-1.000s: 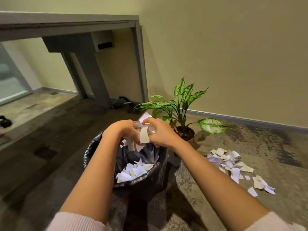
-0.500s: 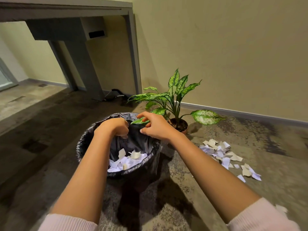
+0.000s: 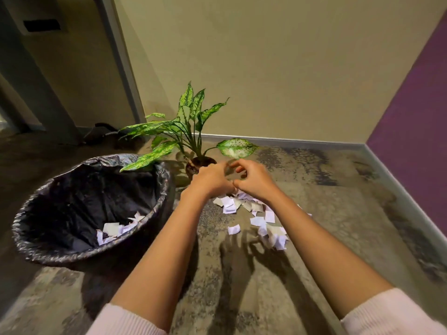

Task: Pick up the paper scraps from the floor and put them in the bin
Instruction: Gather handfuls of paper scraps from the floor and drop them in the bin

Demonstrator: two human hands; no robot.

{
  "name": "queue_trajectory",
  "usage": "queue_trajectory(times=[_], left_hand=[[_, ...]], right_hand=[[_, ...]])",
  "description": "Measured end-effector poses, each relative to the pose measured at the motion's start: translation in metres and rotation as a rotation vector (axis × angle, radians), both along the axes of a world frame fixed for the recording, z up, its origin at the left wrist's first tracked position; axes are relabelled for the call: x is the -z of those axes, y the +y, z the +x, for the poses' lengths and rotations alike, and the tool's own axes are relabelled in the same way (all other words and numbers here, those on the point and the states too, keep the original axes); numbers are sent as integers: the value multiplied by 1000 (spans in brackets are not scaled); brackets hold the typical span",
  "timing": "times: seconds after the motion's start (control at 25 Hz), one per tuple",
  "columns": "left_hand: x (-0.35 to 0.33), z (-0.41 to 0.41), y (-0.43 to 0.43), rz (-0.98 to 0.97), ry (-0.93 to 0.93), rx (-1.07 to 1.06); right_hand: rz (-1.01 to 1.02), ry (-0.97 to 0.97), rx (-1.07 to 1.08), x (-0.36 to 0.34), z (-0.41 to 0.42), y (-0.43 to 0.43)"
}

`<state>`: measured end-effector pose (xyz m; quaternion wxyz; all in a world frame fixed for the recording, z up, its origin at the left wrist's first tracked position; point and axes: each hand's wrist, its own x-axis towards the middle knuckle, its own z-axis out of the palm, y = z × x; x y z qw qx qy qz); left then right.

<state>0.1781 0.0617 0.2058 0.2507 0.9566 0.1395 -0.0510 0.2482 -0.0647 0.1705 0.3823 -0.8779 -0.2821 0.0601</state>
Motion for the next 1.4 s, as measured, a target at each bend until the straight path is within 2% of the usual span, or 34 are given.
queue_trajectory(times=[0.24, 0.48, 0.6, 0.72, 0.84, 1.0, 1.16, 1.28, 1.4], left_hand=[[114, 11, -69, 54, 183, 96], [208, -2, -77, 72, 346, 0], [232, 4, -73, 74, 350, -27], [243, 18, -72, 90, 281, -47], [252, 36, -75, 24, 202, -21], [263, 51, -84, -7, 157, 35], [266, 59, -77, -79, -3, 57], [263, 65, -52, -59, -136, 0], [265, 78, -23, 103, -192, -133]], right_hand=[[-320, 136, 179, 95, 11, -106], [-610, 368, 419, 178, 10, -201], [-665, 454, 573, 201, 15, -235], [-629, 499, 674, 215, 22, -244], [-579, 438, 729, 222, 30, -224], [-491, 328, 615, 228, 33, -162], [-228, 340, 359, 228, 31, -107], [-61, 276, 384, 220, 52, -106], [-250, 116, 595, 219, 88, -131]])
